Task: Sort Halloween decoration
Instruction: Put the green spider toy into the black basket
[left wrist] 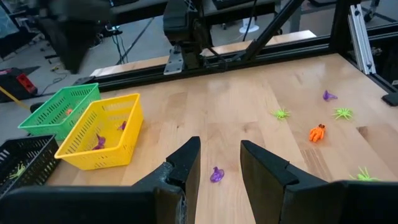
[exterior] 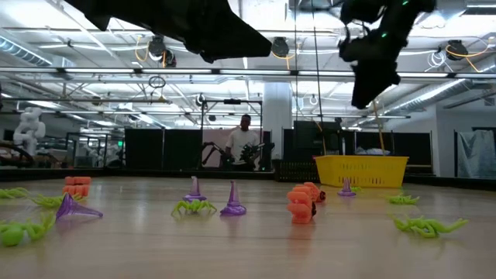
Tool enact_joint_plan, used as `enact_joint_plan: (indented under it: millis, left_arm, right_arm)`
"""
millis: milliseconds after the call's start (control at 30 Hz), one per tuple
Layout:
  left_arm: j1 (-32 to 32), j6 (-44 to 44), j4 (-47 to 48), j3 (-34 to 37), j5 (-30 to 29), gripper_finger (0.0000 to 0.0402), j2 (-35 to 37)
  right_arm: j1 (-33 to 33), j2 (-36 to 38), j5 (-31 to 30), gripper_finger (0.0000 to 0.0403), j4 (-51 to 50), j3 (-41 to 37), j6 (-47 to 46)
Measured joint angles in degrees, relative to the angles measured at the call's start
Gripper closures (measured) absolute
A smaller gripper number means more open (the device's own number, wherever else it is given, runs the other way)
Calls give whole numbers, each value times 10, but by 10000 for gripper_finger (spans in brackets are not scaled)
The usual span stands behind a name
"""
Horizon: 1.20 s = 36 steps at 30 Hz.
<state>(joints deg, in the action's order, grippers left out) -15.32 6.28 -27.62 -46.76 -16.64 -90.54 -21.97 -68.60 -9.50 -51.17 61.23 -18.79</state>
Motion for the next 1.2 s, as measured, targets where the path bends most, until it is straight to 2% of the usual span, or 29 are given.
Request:
enact_joint_plan:
  millis: [233,533,900,1100,1200]
  left_arm:
    - [-8,0,-1,0,0,288,0]
    - [-8,1,3,0,0,288,0]
    - [-8,0,13,0,0,288,0]
    - [-9,-5,14,0,0,288,0]
    - [-10,-33,14,0,0,288,0]
  right_arm:
    - [190,59,-8,273,67,-98,-97]
    - [354,52,-13,273,199,-174,-153]
    - [464,-42,-12,273,326,-214,-221]
    - [493,-127,-13,273,422,-214,-226]
    - [497,-163,-41,273,442,-214,-238]
